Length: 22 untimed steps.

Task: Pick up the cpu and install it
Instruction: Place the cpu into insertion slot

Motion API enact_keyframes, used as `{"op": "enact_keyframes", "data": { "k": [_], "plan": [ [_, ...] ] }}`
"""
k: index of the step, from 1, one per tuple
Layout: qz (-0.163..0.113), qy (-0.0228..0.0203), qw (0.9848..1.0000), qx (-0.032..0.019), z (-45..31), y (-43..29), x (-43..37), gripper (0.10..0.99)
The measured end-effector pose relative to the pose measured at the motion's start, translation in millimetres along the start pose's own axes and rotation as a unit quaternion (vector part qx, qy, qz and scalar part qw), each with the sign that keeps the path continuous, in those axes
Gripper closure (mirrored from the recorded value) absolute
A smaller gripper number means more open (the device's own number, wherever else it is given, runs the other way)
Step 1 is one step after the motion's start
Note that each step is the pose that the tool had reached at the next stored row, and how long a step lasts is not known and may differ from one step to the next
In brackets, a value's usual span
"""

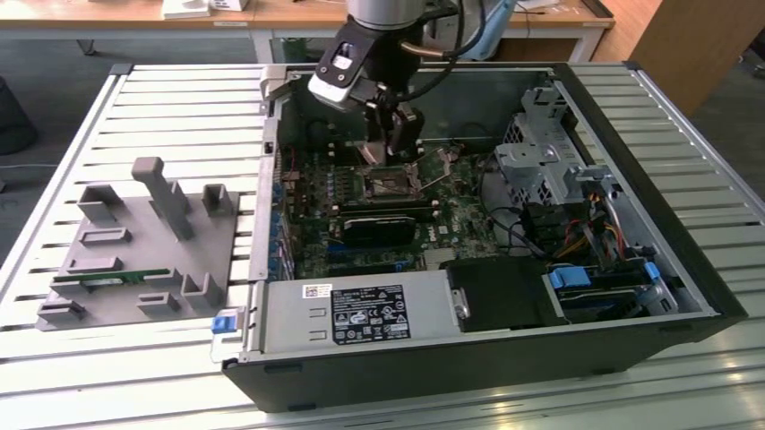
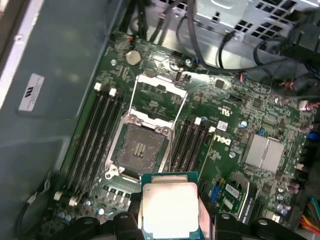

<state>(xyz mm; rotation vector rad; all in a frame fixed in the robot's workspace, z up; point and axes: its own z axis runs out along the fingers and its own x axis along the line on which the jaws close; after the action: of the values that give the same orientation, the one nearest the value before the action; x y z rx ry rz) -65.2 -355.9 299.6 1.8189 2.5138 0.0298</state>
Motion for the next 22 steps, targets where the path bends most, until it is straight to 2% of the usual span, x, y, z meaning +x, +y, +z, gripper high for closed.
{"op": "enact_keyframes", "data": {
  "k": [4, 8, 16, 19, 22],
  "plan": [
    [0.031, -0.0012, 0.9995, 0.0006, 4.6, -0.1, 0.1, 0.553],
    [0.058, -0.0022, 0.9983, 0.0011, 8.6, -0.2, 0.4, 0.553],
    [0.109, -0.0042, 0.9940, 0.0022, 14.9, 0.1, 0.8, 0.553],
    [0.118, -0.0045, 0.9930, 0.0024, 16.4, 1.7, 1.6, 0.553],
    [0.121, -0.0046, 0.9926, 0.0024, 18.5, 4.8, 4.4, 0.553]
  ]
}}
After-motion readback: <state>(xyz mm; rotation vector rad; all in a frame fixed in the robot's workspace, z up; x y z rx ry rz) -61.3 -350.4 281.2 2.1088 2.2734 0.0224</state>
